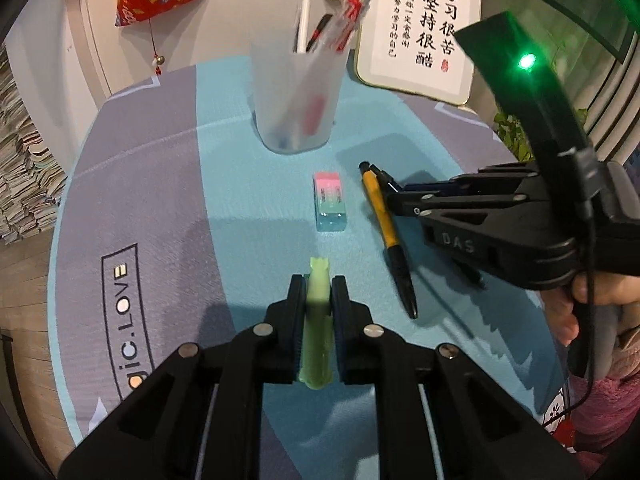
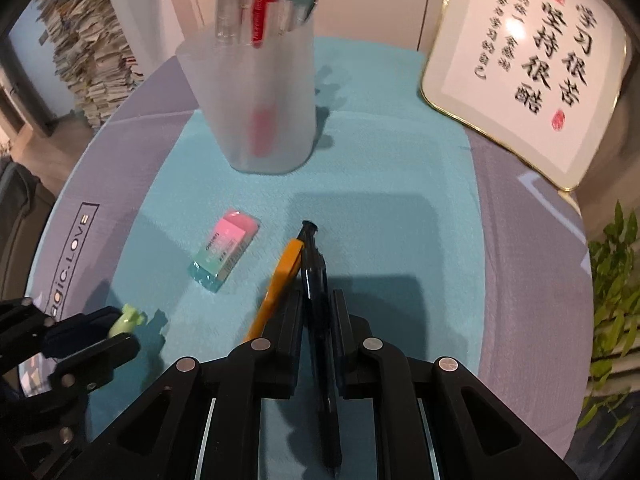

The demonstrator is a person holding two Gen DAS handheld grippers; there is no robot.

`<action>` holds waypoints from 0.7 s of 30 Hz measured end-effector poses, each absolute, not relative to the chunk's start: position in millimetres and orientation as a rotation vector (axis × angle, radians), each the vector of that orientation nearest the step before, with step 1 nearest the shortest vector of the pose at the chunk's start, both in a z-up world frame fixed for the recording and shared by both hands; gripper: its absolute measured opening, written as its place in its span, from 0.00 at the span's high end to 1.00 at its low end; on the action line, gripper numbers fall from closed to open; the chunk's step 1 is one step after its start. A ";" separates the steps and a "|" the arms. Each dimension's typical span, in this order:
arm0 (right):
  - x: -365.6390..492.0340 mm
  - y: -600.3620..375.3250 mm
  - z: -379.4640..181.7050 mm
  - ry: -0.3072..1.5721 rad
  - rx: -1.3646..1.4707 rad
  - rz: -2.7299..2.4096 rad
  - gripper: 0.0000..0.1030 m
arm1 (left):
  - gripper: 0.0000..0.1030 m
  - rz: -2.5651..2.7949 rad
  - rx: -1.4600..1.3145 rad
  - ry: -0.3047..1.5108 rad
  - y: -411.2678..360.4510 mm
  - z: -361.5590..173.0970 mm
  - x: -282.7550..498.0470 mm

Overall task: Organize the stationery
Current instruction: 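Lift the green highlighter with the left gripper while the right carries the black pen to the cup, then open the right gripper to drop the black pen into the cup while the left holds the highlighter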

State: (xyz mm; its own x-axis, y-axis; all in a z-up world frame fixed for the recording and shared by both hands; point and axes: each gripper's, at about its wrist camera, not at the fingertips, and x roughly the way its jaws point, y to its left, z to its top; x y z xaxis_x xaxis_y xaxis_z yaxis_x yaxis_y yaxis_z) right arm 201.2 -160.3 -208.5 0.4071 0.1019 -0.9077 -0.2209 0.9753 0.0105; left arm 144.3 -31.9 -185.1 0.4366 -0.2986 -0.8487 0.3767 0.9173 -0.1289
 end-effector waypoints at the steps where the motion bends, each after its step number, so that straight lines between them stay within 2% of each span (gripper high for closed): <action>1: 201.4 -159.6 -207.6 1.131 -0.117 0.208 0.89 | 0.89 -0.420 0.081 1.032 -30.9 -183.4 143.5; 13: 162.8 -181.5 -133.2 0.928 0.026 0.230 0.89 | 0.89 -0.416 0.044 0.959 -20.4 -160.4 138.1; 21: 153.1 -174.9 -109.8 0.846 0.037 0.246 0.89 | 0.89 -0.413 0.042 0.947 -17.3 -157.9 133.6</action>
